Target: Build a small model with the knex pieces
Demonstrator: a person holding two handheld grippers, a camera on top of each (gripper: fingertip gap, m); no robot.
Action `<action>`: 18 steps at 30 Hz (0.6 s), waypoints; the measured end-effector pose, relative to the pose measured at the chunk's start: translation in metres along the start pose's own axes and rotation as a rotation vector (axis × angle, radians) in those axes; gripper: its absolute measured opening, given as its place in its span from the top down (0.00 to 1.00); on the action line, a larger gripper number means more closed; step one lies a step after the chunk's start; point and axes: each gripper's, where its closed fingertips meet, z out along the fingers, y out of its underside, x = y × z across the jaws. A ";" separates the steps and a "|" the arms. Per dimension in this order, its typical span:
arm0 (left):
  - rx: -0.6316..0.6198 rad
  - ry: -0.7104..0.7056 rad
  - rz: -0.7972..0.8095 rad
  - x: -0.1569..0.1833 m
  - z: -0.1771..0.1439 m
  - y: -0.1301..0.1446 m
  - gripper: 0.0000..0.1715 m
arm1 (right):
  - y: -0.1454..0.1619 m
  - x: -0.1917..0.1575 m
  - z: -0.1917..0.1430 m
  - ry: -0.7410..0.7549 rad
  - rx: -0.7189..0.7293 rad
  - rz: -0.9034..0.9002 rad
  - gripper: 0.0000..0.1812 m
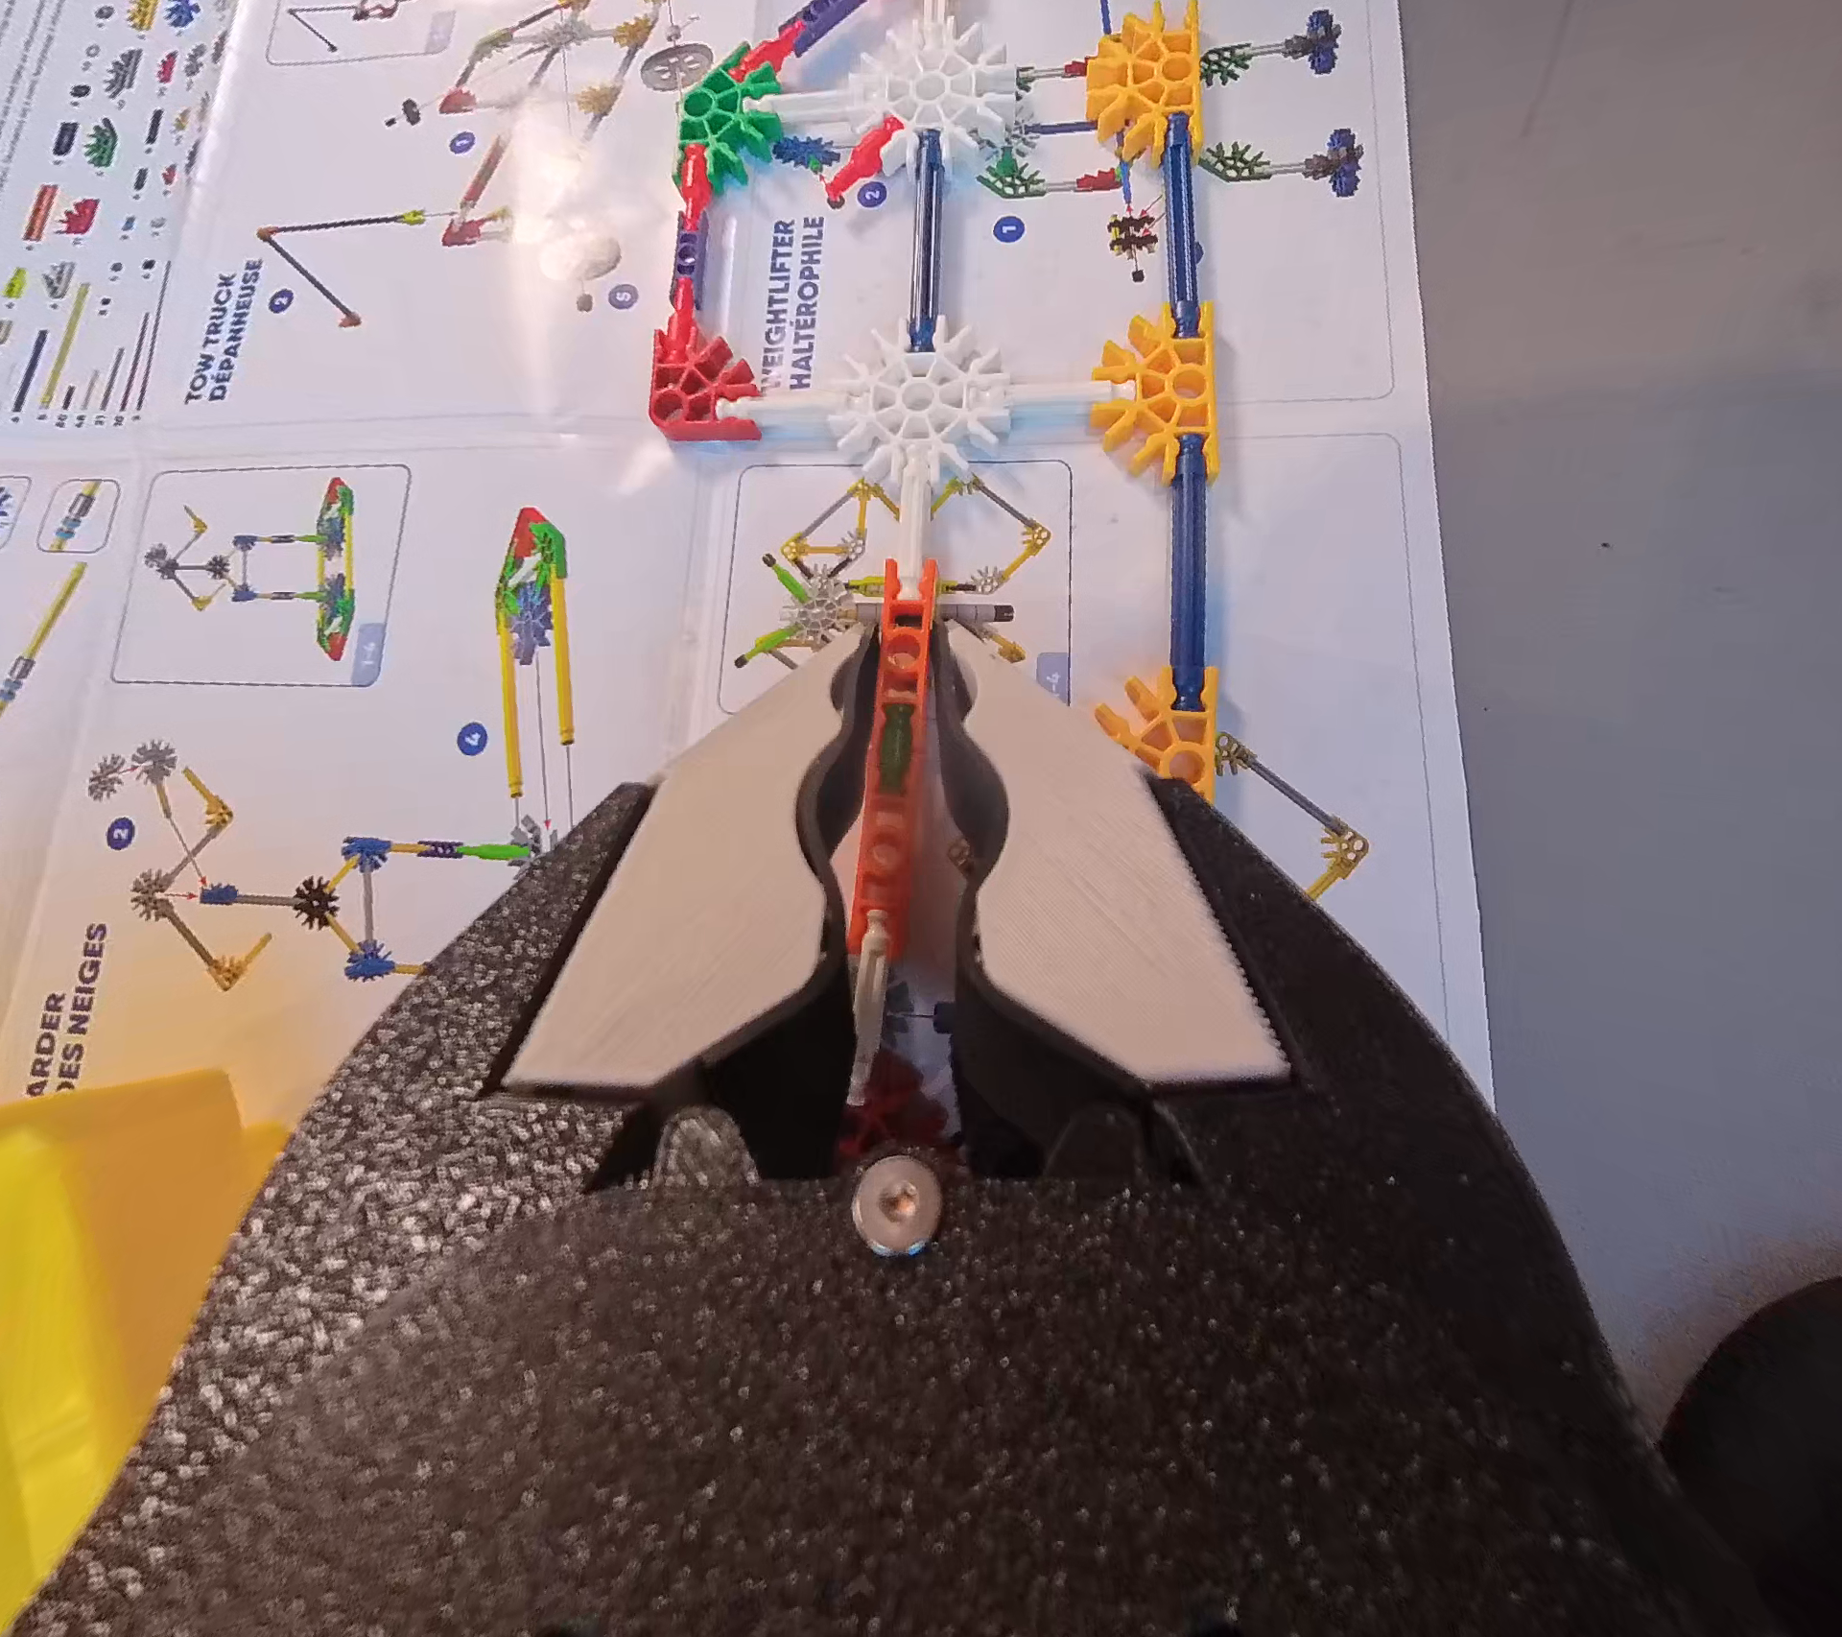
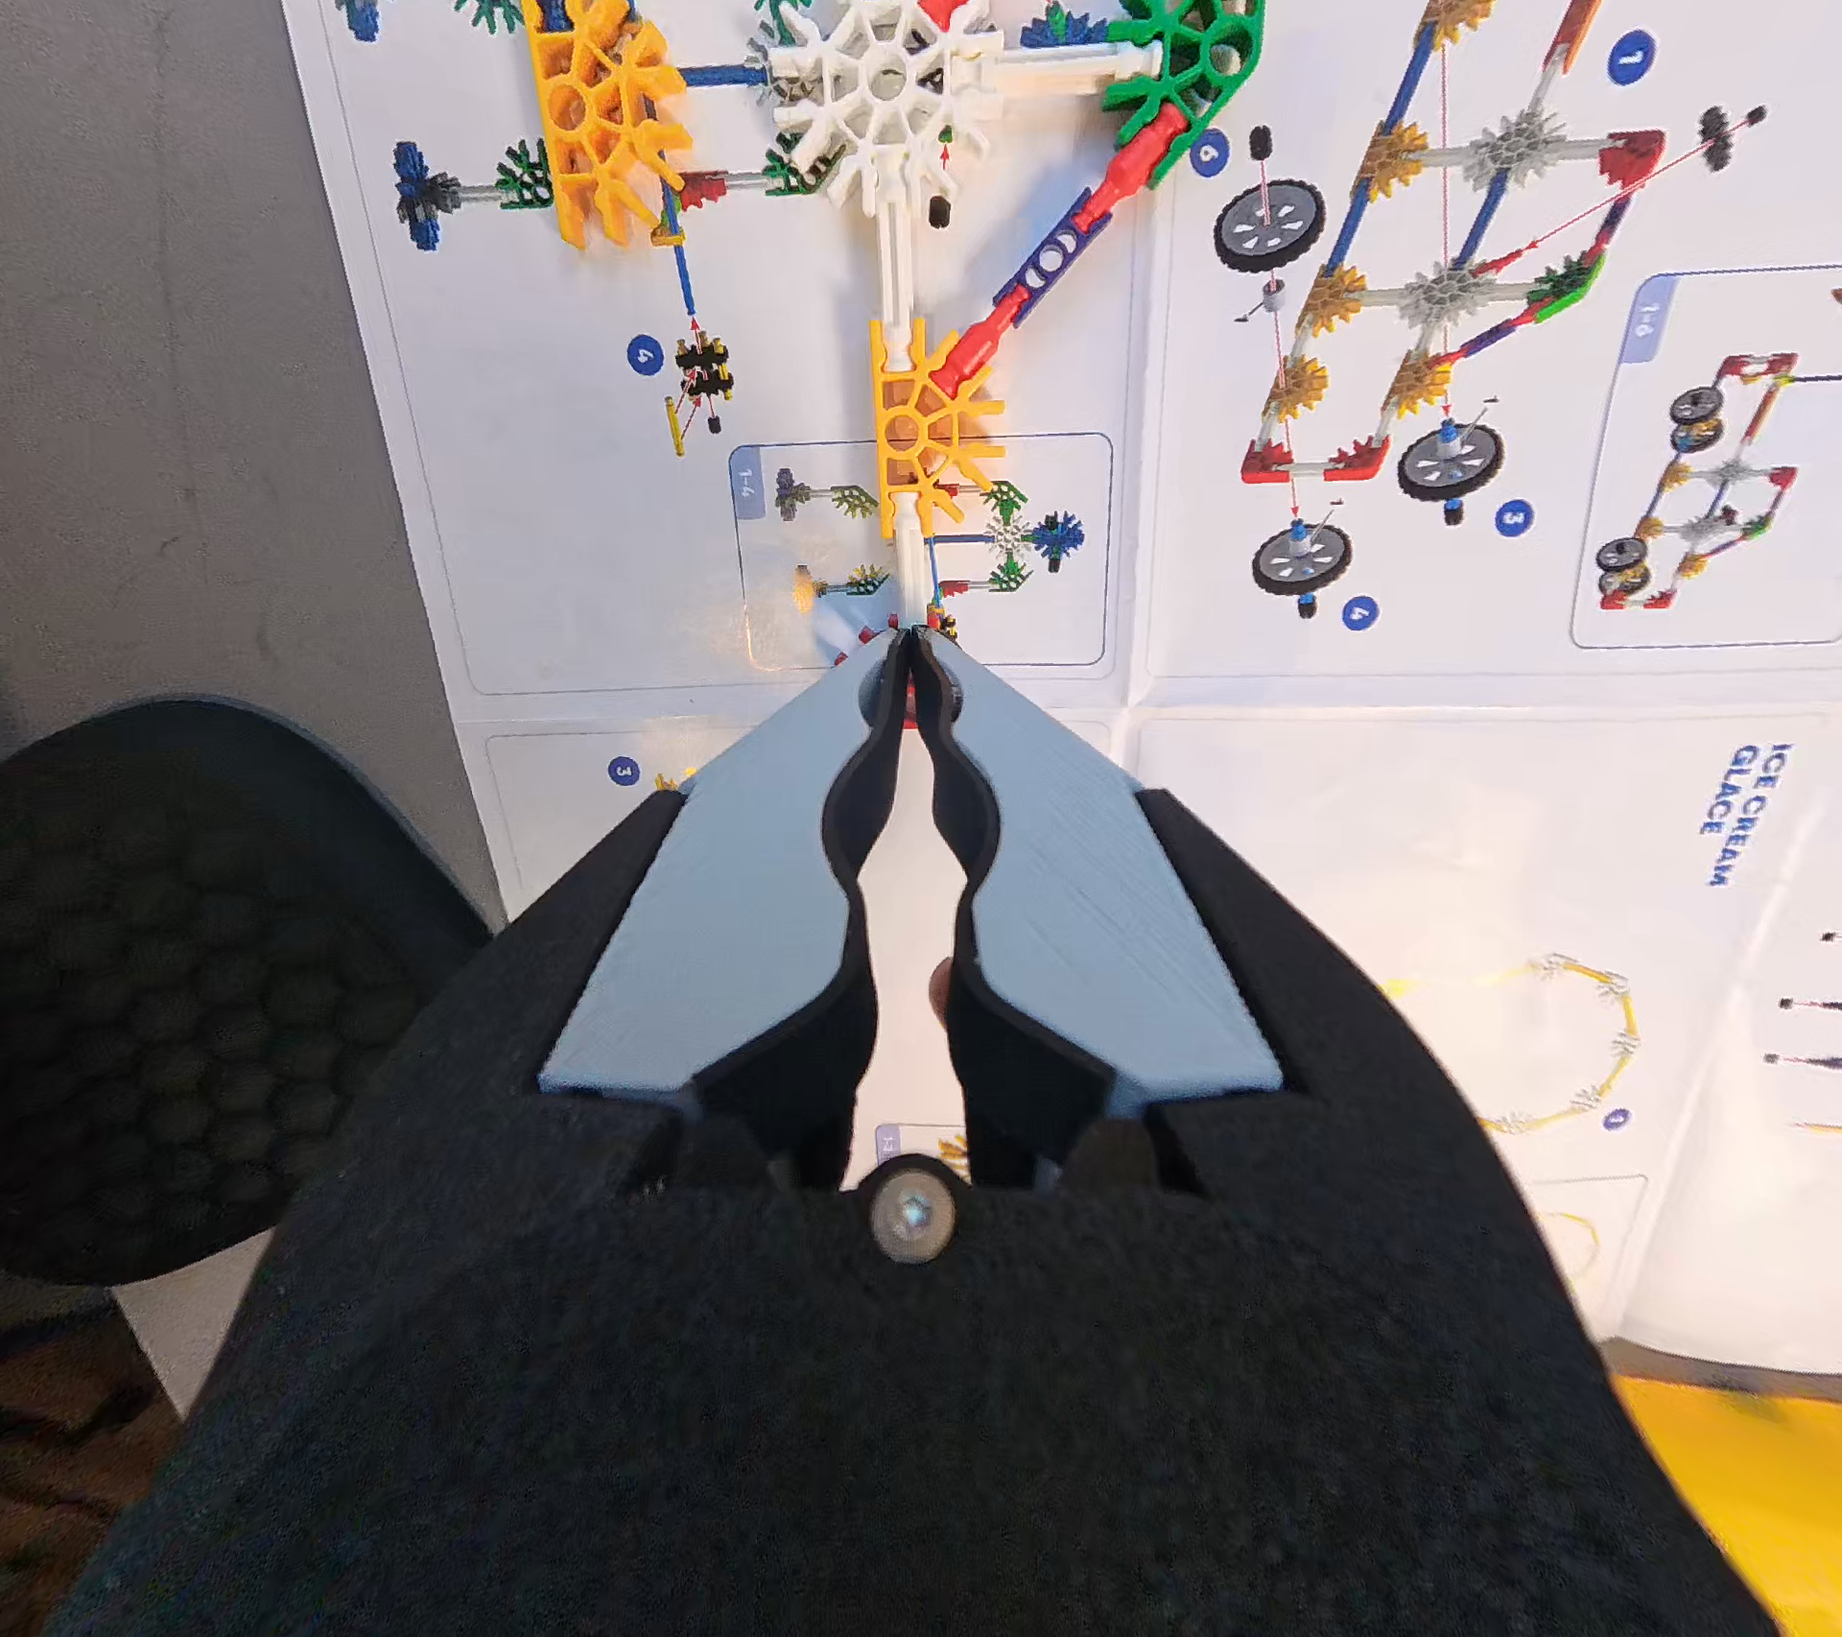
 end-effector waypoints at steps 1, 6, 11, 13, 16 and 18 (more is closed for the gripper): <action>0.000 0.000 0.000 0.000 0.000 0.000 0.95 | 0.001 -0.001 0.002 -0.009 -0.016 0.004 1.00; -0.003 -0.001 0.003 0.000 0.000 0.000 0.95 | 0.000 -0.001 0.002 -0.005 -0.067 -0.005 1.00; -0.005 -0.007 0.006 0.000 0.000 0.000 0.95 | 0.000 -0.001 0.002 0.028 -0.031 0.000 1.00; -0.006 -0.010 0.011 0.000 0.000 0.000 0.95 | -0.002 -0.001 0.000 0.064 0.050 0.002 0.99; -0.004 -0.012 0.014 0.000 0.000 0.000 0.95 | -0.011 -0.017 -0.011 0.010 0.268 0.075 0.88; -0.001 -0.007 0.010 0.000 0.000 0.000 0.95 | -0.001 -0.015 -0.012 0.066 0.321 0.116 0.85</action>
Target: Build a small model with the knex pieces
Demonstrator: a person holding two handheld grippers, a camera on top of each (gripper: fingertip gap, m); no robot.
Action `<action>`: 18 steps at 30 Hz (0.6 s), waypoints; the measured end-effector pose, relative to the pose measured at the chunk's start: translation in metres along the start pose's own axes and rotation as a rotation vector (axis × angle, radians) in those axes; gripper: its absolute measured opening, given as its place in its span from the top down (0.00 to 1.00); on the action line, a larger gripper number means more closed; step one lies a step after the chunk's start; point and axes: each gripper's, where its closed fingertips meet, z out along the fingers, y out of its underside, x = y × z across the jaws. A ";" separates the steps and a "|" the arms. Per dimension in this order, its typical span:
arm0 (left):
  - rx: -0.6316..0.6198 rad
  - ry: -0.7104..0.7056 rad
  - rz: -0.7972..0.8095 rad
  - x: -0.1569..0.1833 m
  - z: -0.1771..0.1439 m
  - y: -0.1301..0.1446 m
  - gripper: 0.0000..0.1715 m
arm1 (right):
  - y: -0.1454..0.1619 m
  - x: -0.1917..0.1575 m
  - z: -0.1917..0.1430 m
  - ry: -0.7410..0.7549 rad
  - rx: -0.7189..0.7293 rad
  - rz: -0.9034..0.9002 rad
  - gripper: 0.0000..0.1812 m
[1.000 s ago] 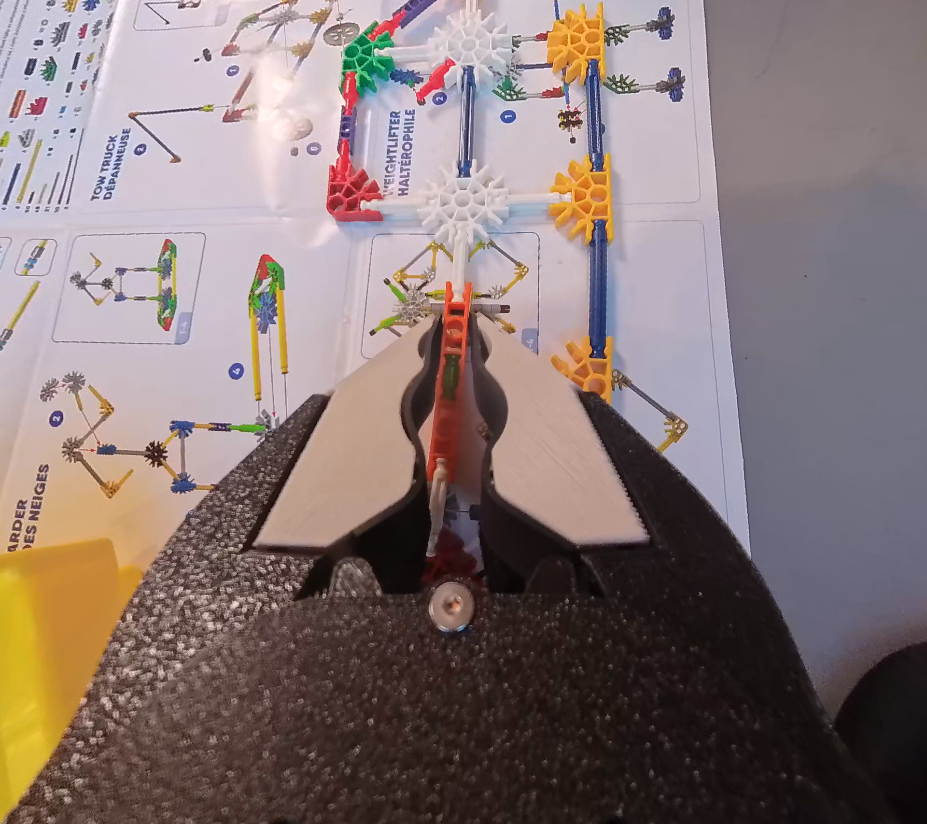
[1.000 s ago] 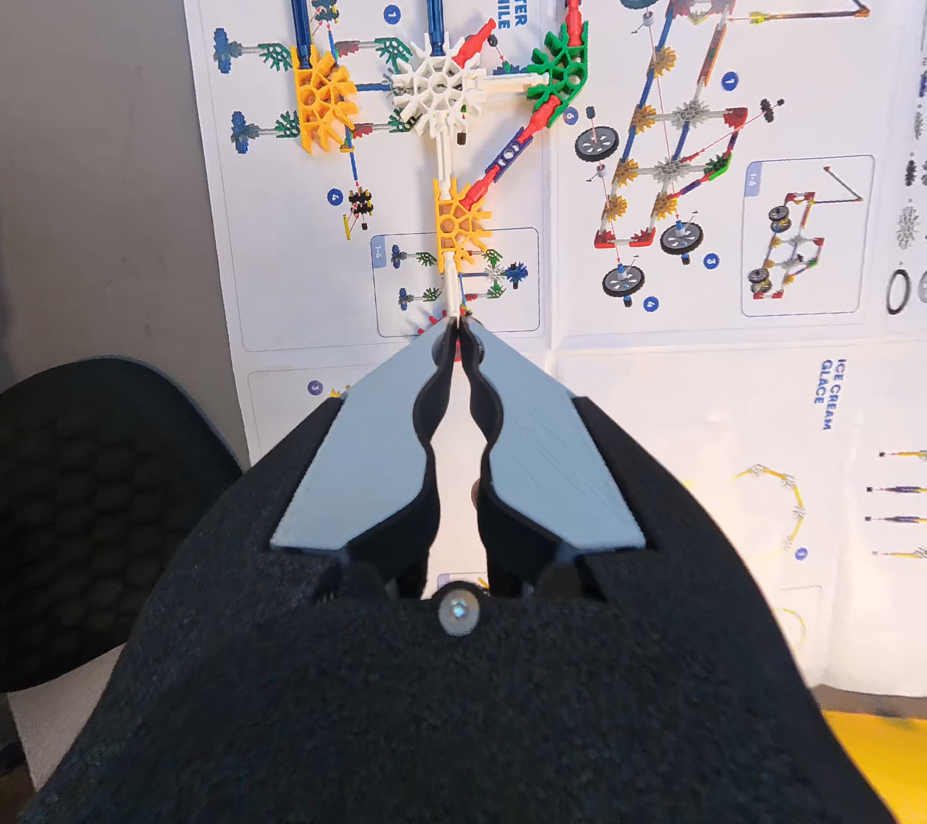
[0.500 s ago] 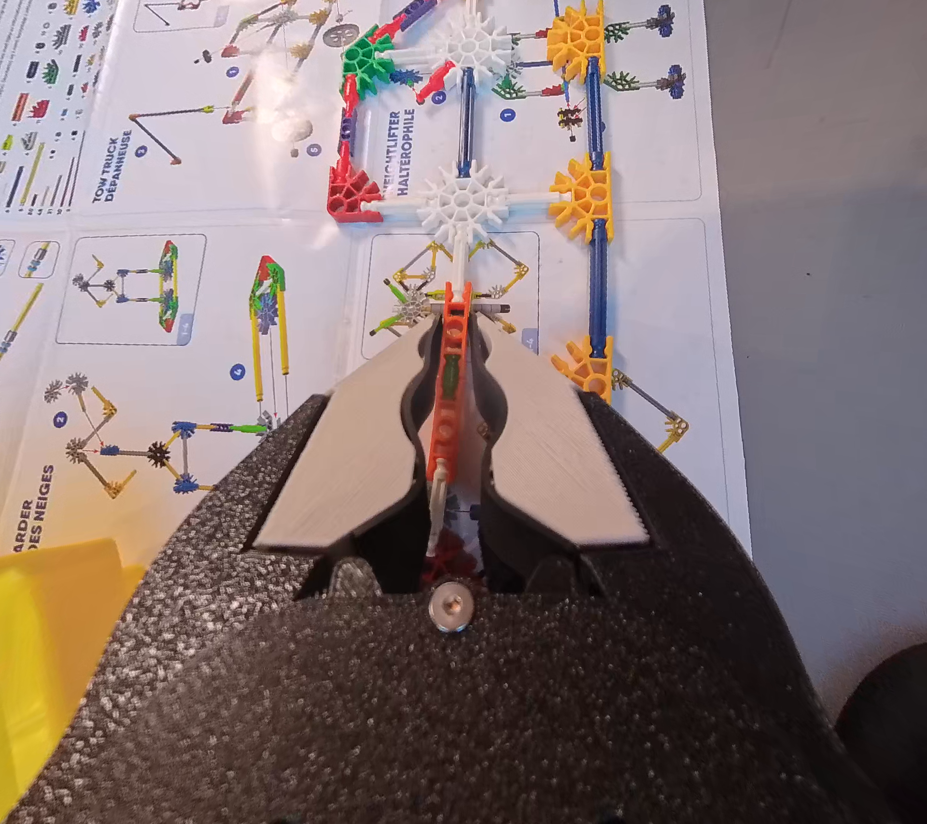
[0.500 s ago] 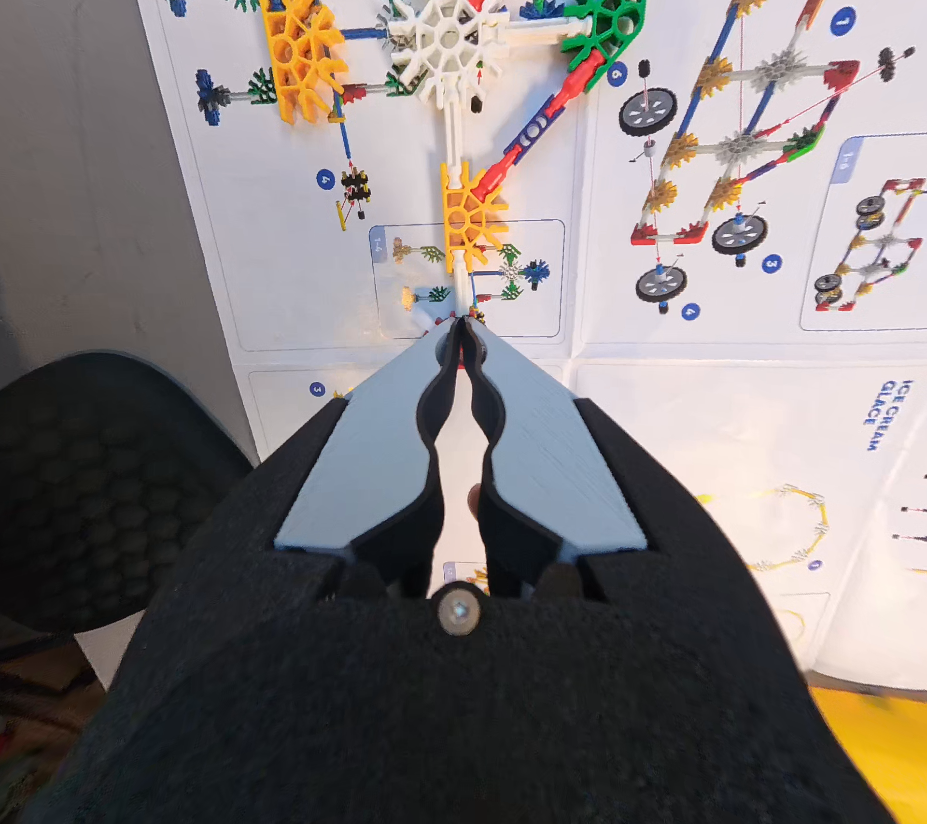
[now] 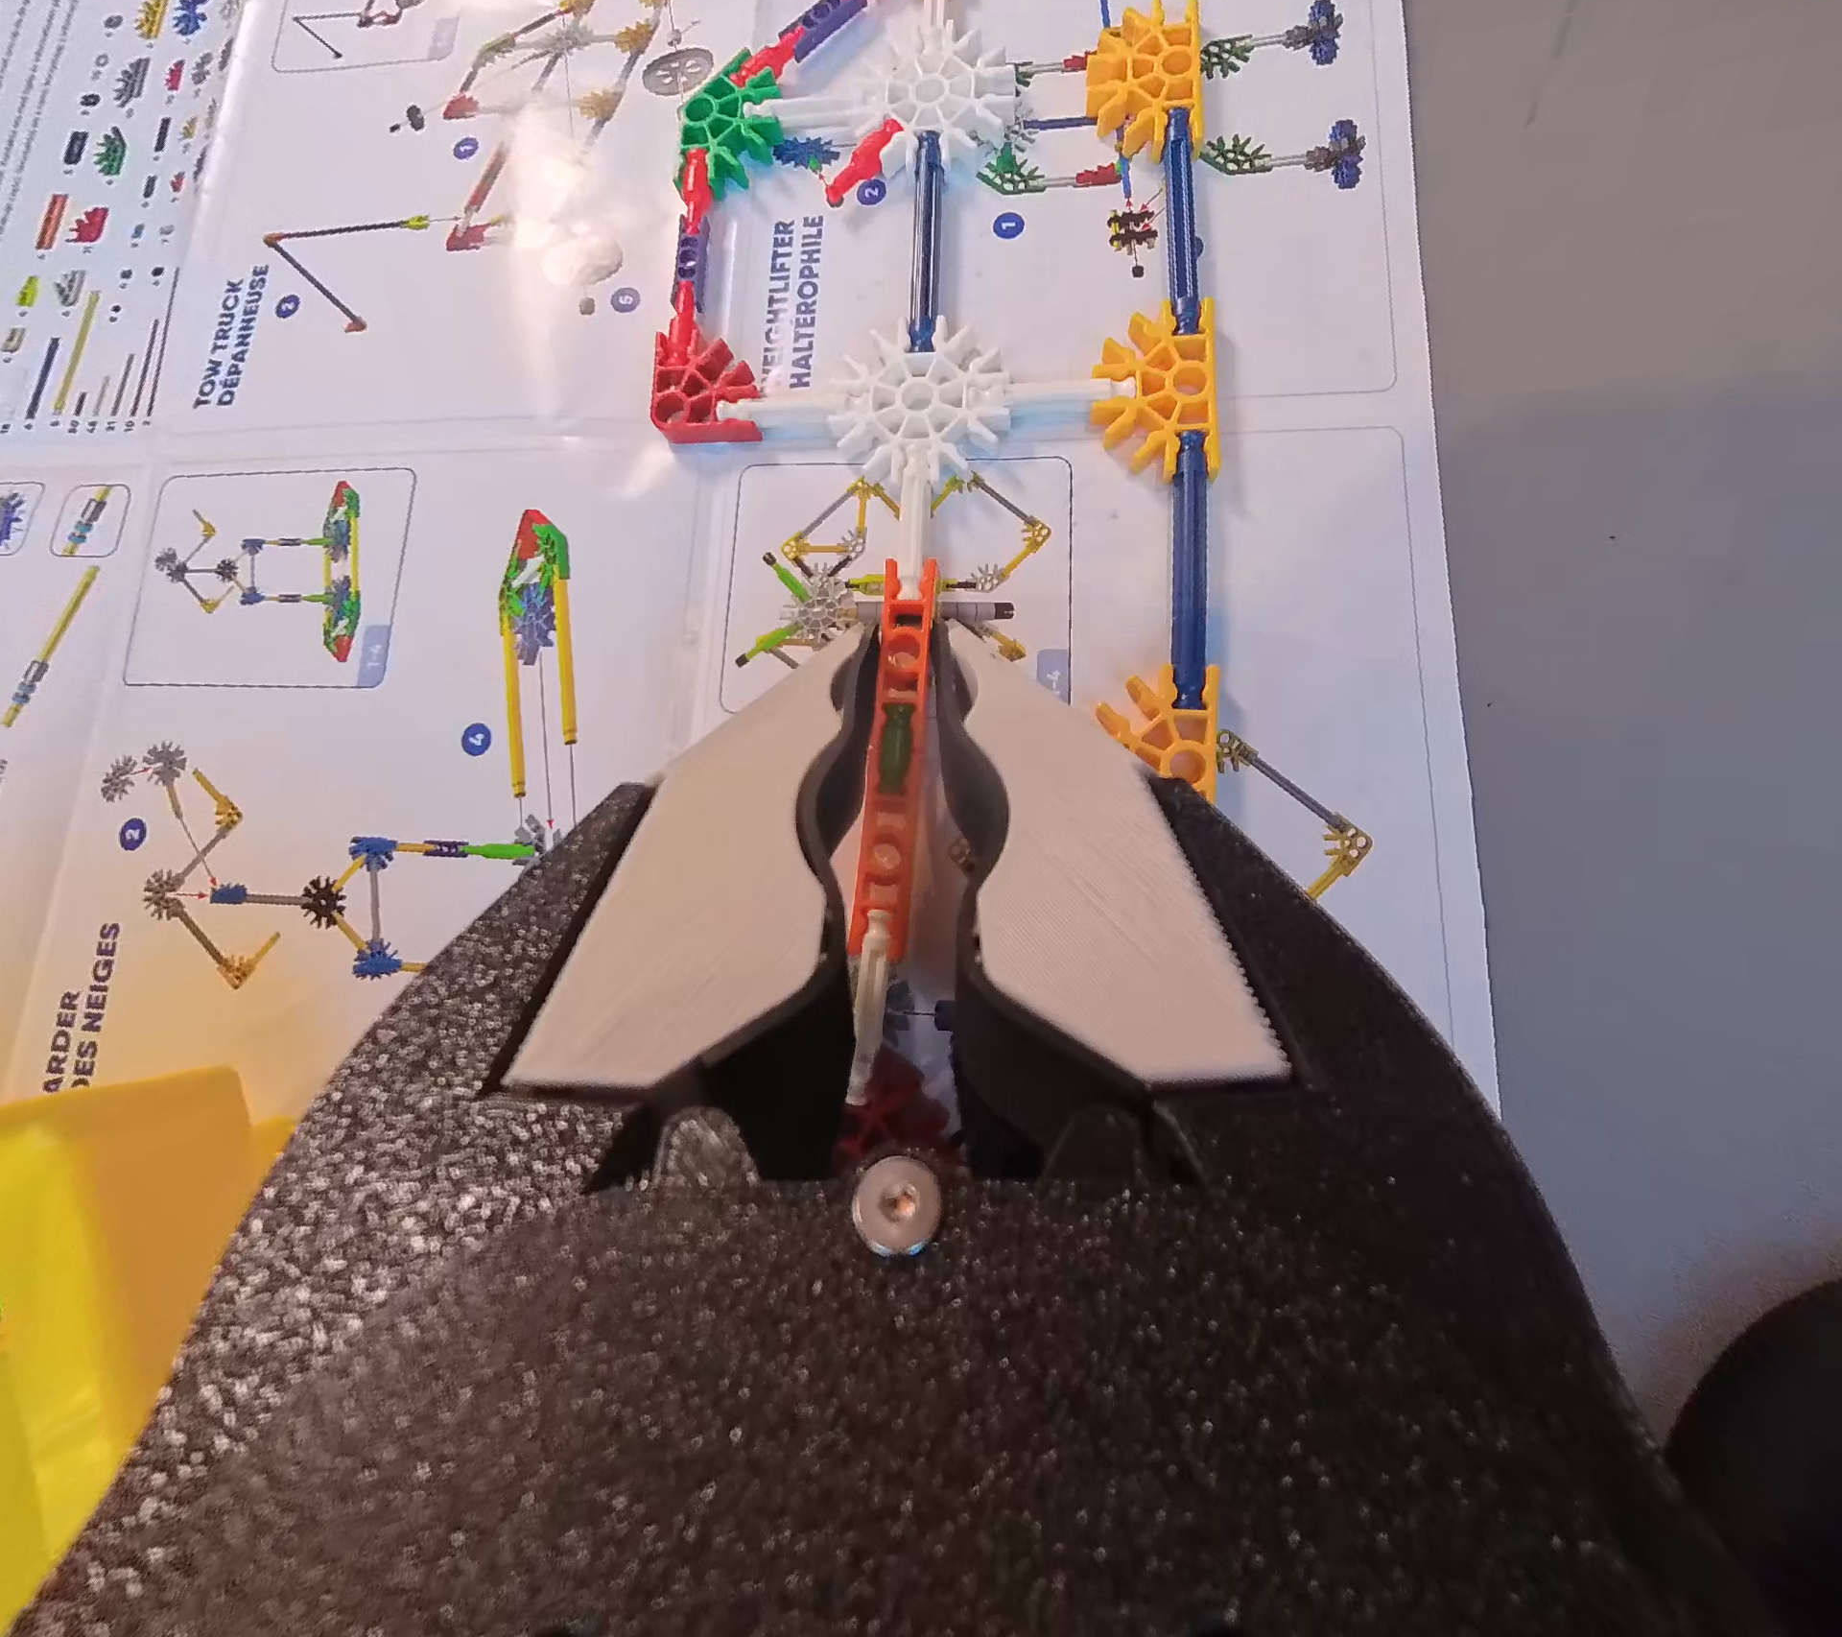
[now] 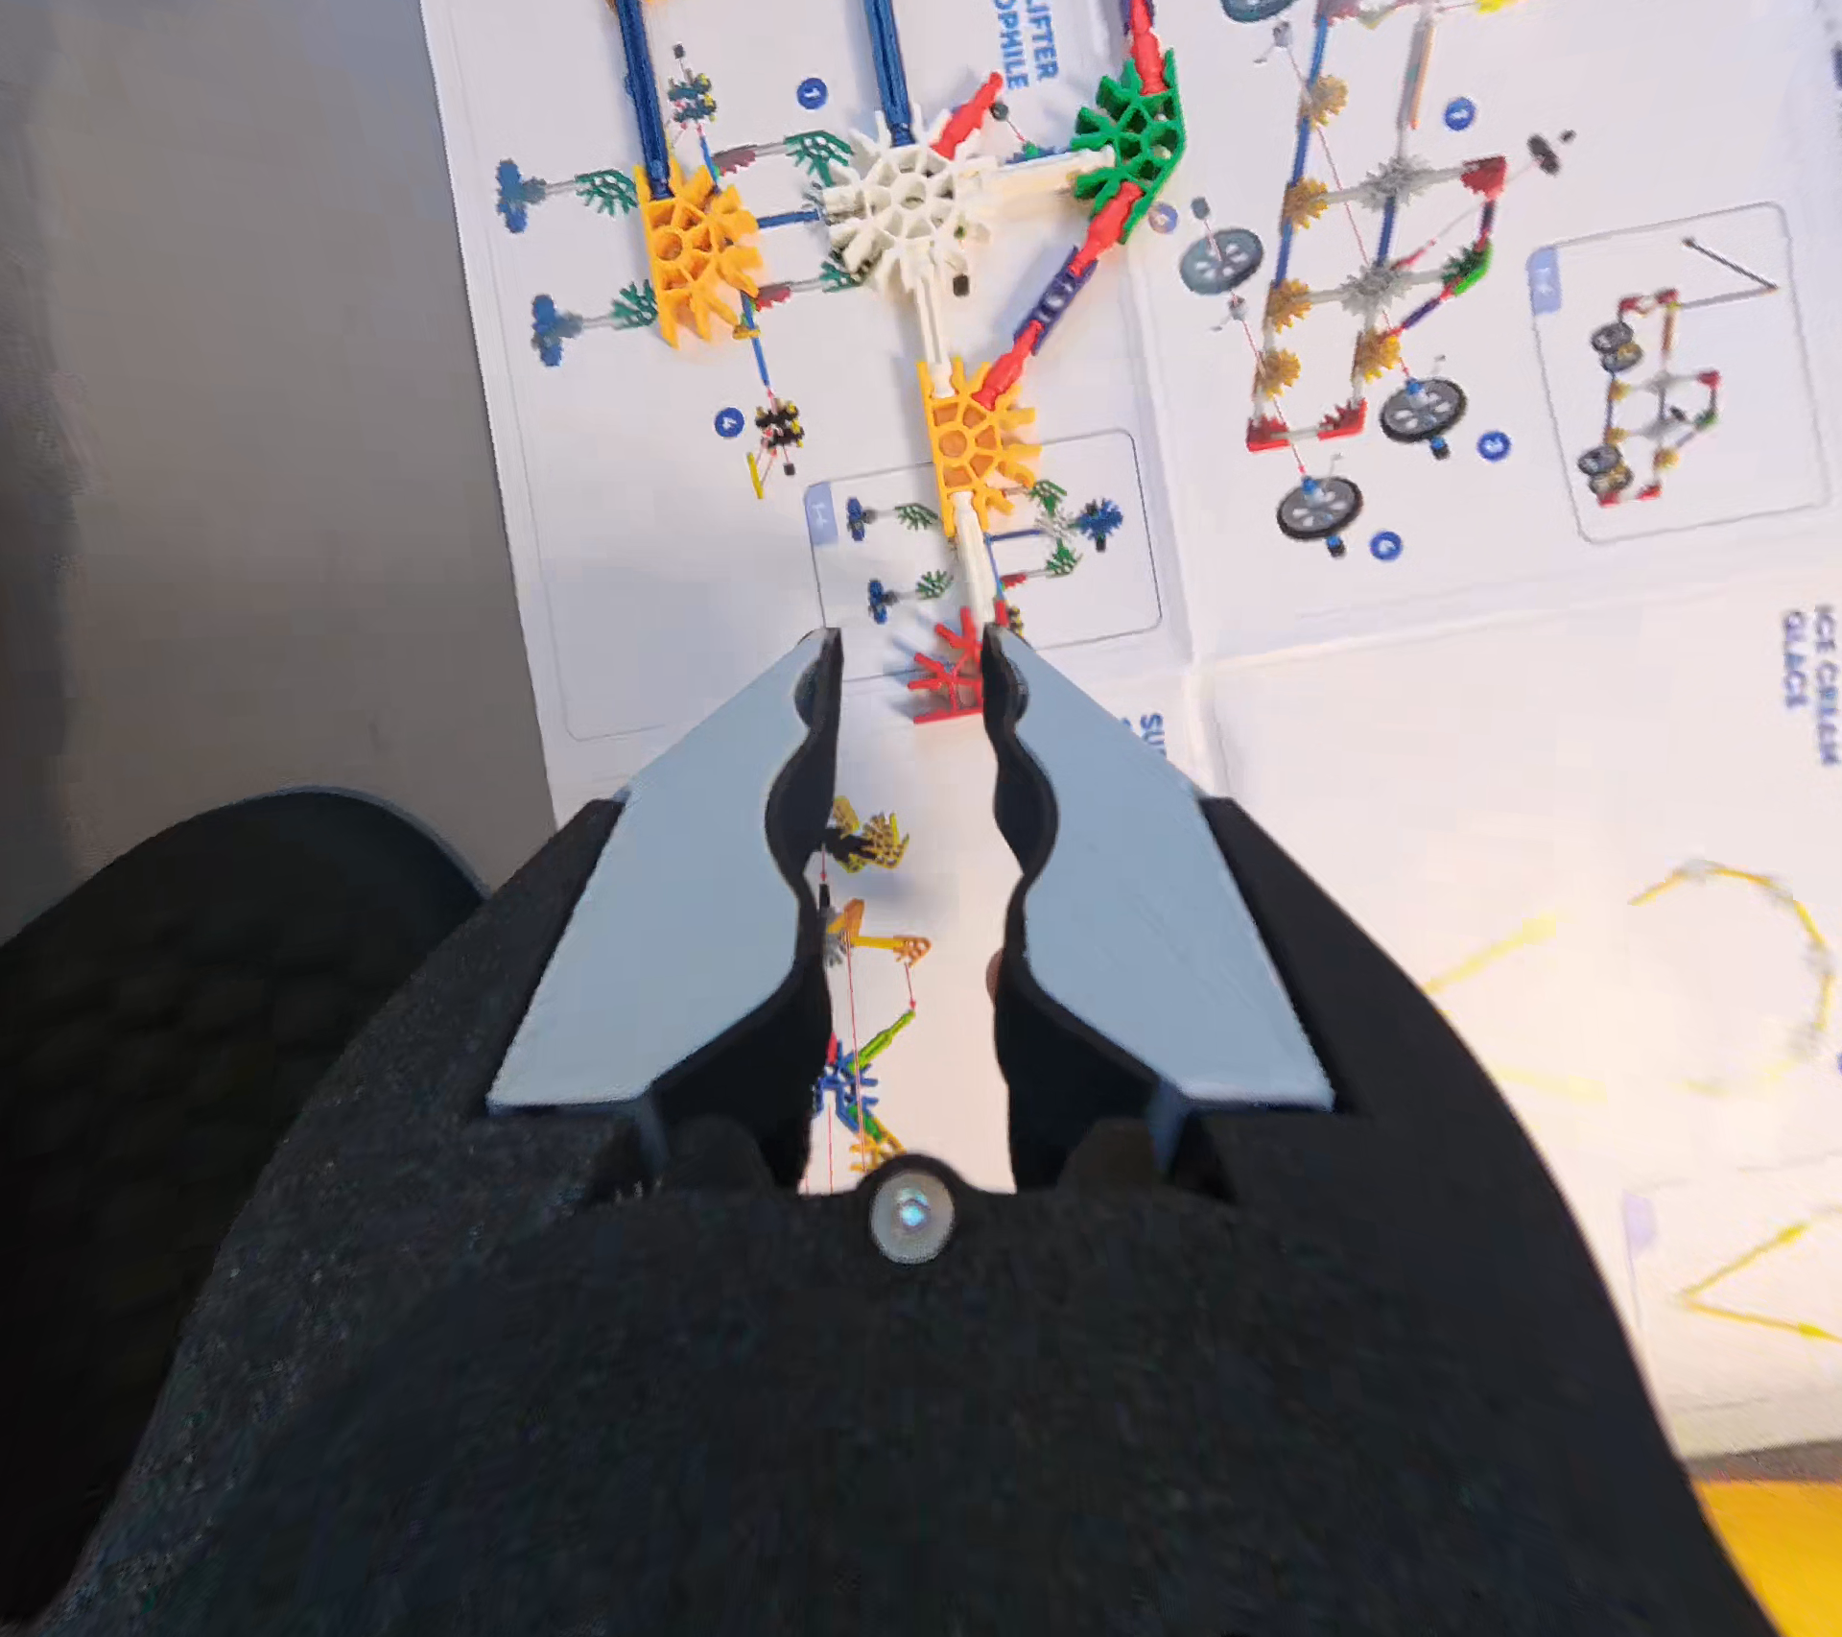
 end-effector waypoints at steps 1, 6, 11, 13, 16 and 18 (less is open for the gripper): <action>0.001 0.002 -0.002 0.000 0.000 0.000 0.95 | 0.005 0.003 0.000 0.039 0.019 0.015 0.84; 0.005 -0.004 -0.012 -0.001 0.000 0.000 0.94 | 0.015 0.011 0.001 0.137 0.125 0.143 0.83; -0.005 -0.002 -0.014 -0.001 0.000 0.000 0.95 | 0.017 0.011 0.008 0.128 0.114 0.131 0.87; -0.013 -0.012 -0.014 -0.003 0.000 0.000 0.95 | 0.017 0.012 0.009 0.117 0.096 0.112 0.87; -0.022 -0.026 -0.016 -0.006 -0.001 0.001 0.95 | 0.015 0.016 0.009 0.120 0.092 0.106 0.88; -0.024 -0.034 -0.021 -0.008 -0.001 0.001 0.95 | 0.013 0.020 0.008 0.131 0.105 0.110 0.88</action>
